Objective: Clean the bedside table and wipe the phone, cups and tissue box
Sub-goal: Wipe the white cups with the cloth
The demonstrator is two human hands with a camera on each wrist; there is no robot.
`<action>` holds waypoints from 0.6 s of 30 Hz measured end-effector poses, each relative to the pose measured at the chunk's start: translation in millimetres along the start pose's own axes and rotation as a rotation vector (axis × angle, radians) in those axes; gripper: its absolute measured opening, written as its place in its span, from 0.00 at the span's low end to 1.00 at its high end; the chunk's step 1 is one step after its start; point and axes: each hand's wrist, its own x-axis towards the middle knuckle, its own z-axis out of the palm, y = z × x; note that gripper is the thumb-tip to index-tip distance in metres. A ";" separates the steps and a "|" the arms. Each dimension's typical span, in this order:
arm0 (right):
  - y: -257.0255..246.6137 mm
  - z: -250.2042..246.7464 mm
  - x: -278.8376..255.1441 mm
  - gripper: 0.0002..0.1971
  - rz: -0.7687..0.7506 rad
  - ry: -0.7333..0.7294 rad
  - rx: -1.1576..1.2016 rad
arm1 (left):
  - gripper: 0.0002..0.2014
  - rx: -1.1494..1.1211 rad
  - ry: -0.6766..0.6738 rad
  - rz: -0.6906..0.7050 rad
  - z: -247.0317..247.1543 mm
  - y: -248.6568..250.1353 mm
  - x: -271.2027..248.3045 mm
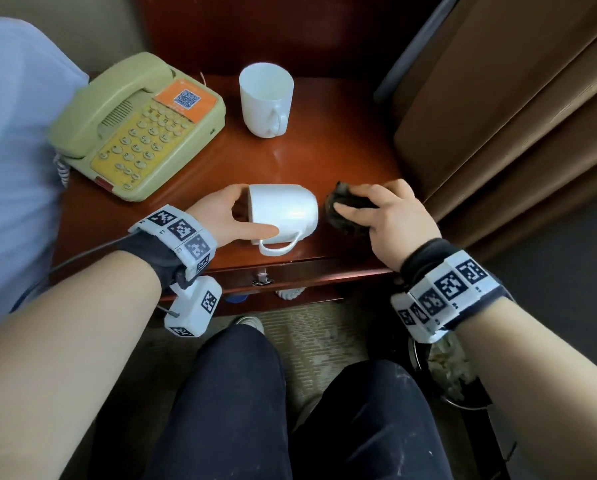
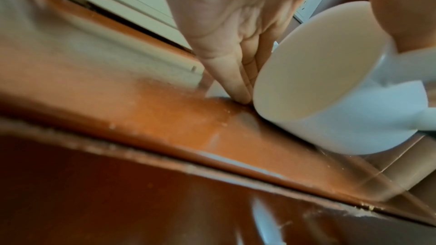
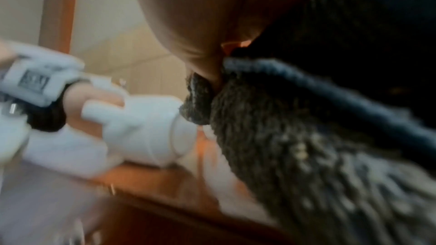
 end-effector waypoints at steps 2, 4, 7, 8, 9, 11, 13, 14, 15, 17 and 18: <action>-17.5 -1.4 8.9 0.26 -0.073 0.101 0.064 | 0.41 -0.010 -0.004 0.001 0.7 -0.9 0.0; -38.2 0.0 24.1 0.21 -0.248 0.155 0.017 | 0.42 0.001 -0.006 0.010 0.0 0.6 -1.6; -48.2 10.8 34.4 0.22 -0.345 0.059 -0.049 | 0.45 0.004 -0.028 0.014 -0.8 3.8 -4.1; -45.4 11.5 32.6 0.24 -0.297 0.015 -0.002 | 0.43 0.007 -0.028 0.003 -1.0 3.9 -3.9; -40.4 10.7 28.6 0.26 -0.231 -0.003 0.071 | 0.42 0.020 -0.024 -0.010 -0.8 3.8 -3.3; -23.1 6.5 18.7 0.26 -0.079 0.003 0.143 | 0.41 0.034 -0.016 -0.008 -0.1 2.8 -1.0; -5.0 2.4 9.7 0.28 0.072 -0.045 0.138 | 0.45 0.028 -0.012 0.007 1.0 2.6 -2.1; -1.0 -0.1 6.9 0.30 0.138 -0.060 0.152 | 0.49 0.014 -0.007 0.025 1.6 3.3 -3.8; 0.0 -0.7 5.8 0.32 0.176 -0.056 0.175 | 0.53 -0.008 0.009 0.032 2.0 3.8 -5.5; -4.1 2.7 7.2 0.33 0.183 -0.051 0.241 | 0.54 -0.058 0.064 0.060 2.8 1.9 -5.9; -8.4 5.6 7.7 0.33 0.169 -0.063 0.273 | 0.52 -0.073 0.085 0.069 3.8 0.4 -5.7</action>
